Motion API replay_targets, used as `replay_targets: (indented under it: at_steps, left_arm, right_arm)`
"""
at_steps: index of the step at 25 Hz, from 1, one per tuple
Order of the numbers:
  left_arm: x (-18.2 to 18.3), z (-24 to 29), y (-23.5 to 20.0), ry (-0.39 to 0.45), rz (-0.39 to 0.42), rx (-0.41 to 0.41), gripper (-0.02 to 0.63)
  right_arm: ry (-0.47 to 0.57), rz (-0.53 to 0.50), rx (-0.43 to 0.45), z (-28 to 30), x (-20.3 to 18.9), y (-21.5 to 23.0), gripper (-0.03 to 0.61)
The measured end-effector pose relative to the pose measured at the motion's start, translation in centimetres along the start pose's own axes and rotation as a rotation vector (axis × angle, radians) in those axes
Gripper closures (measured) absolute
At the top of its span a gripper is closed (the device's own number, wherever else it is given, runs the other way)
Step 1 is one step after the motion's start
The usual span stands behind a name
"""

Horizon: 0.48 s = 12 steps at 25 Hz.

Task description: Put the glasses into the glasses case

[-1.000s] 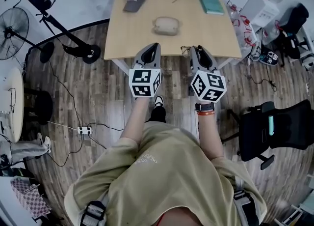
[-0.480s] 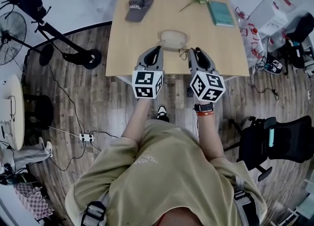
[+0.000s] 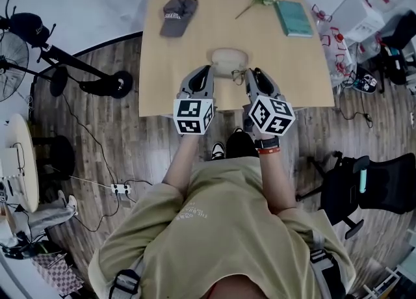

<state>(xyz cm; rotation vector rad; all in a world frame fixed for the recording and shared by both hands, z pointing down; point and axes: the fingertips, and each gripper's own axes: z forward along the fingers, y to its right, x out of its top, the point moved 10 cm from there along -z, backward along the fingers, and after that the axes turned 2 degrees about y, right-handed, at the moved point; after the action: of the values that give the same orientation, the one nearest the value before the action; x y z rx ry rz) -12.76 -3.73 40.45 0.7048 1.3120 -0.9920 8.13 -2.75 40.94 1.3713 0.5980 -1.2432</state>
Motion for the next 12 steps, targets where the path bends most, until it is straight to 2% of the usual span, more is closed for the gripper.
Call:
replay_targets:
  at_steps: [5,12]
  left_arm:
    - [-0.9,4.0,-1.8,-0.019,-0.001,0.015,0.591]
    - [-3.0,9.4,-4.6,-0.090,-0.028,0.018,0.591]
  right_arm:
    - [-0.039,0.033,0.014,4.9,-0.3,2.1,0.472]
    - [-0.122,0.163,0.005,11.3,-1.6,5.3,0.472]
